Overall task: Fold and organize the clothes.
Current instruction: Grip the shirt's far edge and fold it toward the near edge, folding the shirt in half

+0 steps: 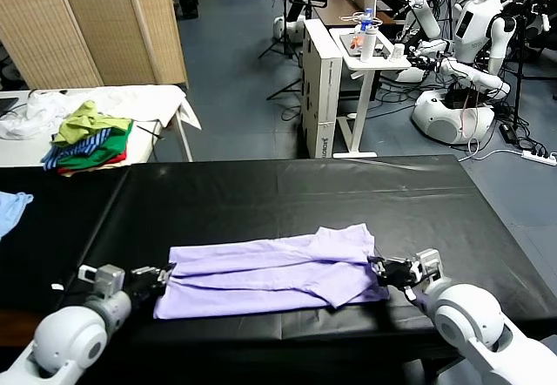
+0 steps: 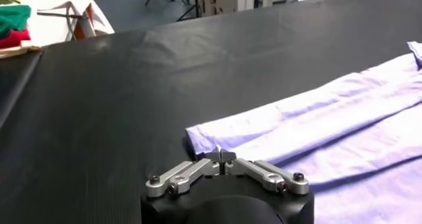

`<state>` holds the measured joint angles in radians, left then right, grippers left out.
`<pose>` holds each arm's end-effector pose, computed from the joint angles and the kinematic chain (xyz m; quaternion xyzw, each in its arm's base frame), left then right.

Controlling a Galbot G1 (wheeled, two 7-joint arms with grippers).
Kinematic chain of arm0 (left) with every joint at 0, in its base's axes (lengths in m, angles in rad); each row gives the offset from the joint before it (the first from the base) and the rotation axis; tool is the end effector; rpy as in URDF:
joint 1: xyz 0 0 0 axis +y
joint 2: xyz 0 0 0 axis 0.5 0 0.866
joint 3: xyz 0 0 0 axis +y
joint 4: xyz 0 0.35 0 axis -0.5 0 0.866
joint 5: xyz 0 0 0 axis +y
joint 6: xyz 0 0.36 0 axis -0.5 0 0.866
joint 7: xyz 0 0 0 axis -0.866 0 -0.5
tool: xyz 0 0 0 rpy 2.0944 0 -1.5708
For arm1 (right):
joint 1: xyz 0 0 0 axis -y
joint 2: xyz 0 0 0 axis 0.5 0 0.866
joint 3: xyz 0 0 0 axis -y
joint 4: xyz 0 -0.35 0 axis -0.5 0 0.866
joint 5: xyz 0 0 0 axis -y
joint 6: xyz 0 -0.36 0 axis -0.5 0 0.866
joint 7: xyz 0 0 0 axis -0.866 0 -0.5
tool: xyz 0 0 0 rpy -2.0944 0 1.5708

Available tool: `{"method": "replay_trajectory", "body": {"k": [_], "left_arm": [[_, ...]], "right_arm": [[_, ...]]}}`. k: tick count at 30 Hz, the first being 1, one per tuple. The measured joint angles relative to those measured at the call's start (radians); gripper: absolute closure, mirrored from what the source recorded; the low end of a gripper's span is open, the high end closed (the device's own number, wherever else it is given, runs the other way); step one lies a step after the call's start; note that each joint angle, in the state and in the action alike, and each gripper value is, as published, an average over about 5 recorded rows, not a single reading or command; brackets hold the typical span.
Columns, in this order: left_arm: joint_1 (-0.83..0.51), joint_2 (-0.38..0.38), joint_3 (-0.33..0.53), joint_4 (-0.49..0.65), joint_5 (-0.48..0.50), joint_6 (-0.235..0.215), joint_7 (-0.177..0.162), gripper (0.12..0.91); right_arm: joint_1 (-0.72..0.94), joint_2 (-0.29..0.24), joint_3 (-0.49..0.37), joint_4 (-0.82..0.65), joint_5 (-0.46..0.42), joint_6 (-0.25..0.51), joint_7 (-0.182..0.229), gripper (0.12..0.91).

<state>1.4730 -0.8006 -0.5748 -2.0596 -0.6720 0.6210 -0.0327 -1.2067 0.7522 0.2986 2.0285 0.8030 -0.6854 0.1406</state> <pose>0.2401 0.1377 -0.2391 -0.1198 -0.9399 -0.0724 0.3114 0.2817 -0.0902 -0.2307 0.1704 -0.9283 0.0676 0.3235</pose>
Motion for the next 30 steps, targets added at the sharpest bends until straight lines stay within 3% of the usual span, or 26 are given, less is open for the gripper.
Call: {"method": "replay_trajectory", "body": {"k": [14, 17, 20, 27, 30], "left_arm": [[0.066, -0.021, -0.042, -0.035, 0.036, 0.002, -0.004, 0.883], [0.076, -0.036, -0.04, -0.033, 0.051, 0.007, -0.011, 0.877], [0.081, -0.049, -0.041, -0.037, 0.056, 0.012, -0.023, 0.789], [0.087, -0.062, -0.07, -0.066, 0.061, 0.022, -0.025, 0.349], [0.073, -0.067, -0.08, -0.07, 0.038, 0.004, -0.029, 0.194]], "right_arm": [[0.0, -0.005, -0.001, 0.011, 0.004, -0.012, -0.004, 0.886], [-0.009, -0.014, 0.006, 0.023, 0.007, -0.021, -0.004, 0.844], [-0.021, -0.025, 0.02, 0.041, 0.013, -0.027, -0.002, 0.698], [-0.046, -0.033, 0.077, 0.087, 0.045, -0.024, 0.002, 0.254], [-0.035, -0.02, 0.092, 0.083, 0.049, -0.004, 0.014, 0.145]]}}
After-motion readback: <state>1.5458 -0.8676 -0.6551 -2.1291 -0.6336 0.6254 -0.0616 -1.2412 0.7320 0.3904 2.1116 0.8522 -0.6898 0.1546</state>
